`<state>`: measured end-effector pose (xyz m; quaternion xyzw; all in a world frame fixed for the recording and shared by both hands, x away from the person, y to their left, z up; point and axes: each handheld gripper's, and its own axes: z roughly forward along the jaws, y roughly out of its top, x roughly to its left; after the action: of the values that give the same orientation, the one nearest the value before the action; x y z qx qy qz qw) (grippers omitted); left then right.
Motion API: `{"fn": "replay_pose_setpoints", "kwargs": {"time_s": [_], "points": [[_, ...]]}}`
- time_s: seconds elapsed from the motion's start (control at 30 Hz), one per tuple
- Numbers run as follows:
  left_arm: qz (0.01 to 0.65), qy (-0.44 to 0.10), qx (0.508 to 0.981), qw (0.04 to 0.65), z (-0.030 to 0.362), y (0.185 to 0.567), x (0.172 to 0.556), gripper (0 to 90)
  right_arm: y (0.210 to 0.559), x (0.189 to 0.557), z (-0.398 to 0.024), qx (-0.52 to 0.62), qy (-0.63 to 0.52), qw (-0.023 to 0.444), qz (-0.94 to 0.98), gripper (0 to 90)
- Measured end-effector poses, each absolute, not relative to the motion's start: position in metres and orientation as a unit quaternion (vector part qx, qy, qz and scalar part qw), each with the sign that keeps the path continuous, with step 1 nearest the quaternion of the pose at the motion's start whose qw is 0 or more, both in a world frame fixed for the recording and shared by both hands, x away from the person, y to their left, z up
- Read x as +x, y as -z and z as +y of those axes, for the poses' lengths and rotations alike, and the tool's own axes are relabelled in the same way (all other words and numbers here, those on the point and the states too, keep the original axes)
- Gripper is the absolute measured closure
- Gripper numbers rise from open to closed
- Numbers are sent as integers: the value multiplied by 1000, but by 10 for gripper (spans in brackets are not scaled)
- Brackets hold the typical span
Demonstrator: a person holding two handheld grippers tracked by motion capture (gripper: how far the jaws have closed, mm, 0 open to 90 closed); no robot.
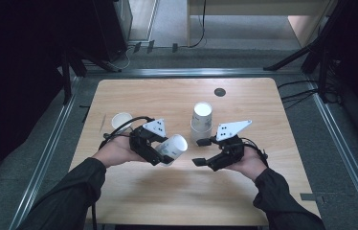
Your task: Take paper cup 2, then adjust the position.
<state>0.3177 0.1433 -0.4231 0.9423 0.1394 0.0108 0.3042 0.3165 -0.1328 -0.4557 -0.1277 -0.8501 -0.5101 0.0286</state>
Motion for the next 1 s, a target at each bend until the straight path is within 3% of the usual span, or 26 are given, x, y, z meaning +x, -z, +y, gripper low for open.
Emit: {"fn": "replay_pose_setpoints", "kwargs": {"time_s": [0.3,0.5,1.0], "points": [[124,-9,957,261,139,421,320,295,458,316,-127,-126,511,23,-850,285],[113,-11,968,225,135,418,321,294,462,315,-120,-130,508,25,-851,238],[76,2,977,198,120,422,315,294,463,316,-101,-116,518,29,-847,235]]}}
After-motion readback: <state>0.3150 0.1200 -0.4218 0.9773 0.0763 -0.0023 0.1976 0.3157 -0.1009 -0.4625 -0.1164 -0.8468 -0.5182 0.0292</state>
